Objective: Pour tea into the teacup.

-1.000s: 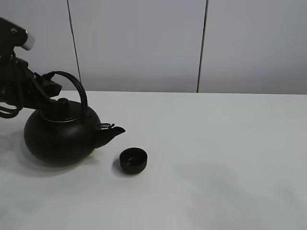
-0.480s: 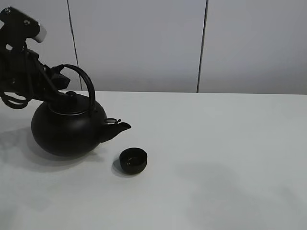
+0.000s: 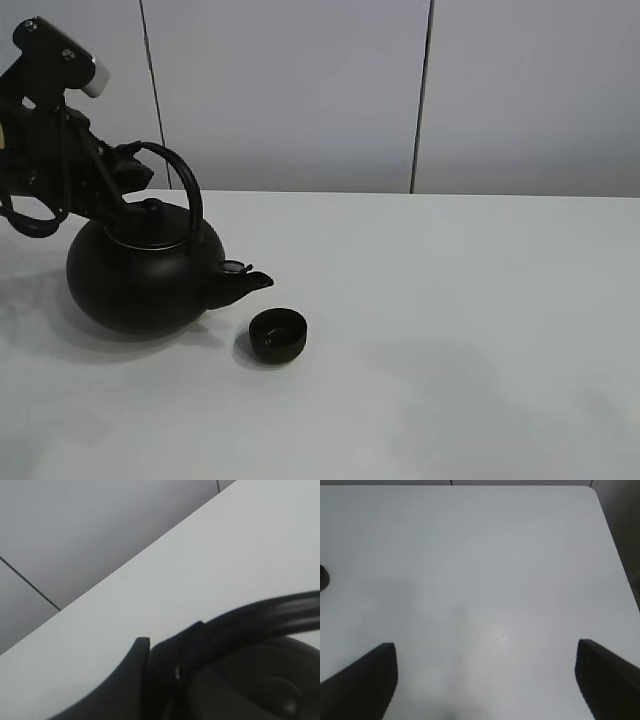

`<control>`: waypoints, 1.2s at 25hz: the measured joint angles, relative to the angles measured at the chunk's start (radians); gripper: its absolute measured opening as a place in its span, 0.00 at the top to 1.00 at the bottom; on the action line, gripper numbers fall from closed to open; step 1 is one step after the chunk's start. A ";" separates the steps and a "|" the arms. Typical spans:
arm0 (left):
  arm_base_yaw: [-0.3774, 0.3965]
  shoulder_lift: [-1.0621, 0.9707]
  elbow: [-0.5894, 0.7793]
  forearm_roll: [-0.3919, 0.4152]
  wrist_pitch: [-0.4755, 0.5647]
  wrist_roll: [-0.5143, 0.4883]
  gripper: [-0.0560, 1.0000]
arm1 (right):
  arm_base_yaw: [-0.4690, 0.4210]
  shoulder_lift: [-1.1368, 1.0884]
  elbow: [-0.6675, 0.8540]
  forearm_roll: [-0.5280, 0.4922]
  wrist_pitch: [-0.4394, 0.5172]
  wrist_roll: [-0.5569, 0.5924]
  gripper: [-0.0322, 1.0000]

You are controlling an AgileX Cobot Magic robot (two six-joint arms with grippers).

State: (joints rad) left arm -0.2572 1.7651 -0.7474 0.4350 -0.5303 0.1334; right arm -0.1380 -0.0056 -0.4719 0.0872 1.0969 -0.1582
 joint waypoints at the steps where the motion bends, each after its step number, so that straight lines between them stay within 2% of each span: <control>1: -0.001 0.000 0.000 0.000 0.000 0.000 0.85 | 0.000 0.000 0.000 0.000 0.000 0.000 0.33; 30: -0.023 0.018 -0.038 0.003 0.019 0.054 0.85 | 0.000 0.000 0.000 0.000 0.000 0.000 0.33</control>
State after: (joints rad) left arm -0.2803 1.7832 -0.7855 0.4379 -0.5110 0.1878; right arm -0.1380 -0.0056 -0.4719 0.0872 1.0969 -0.1582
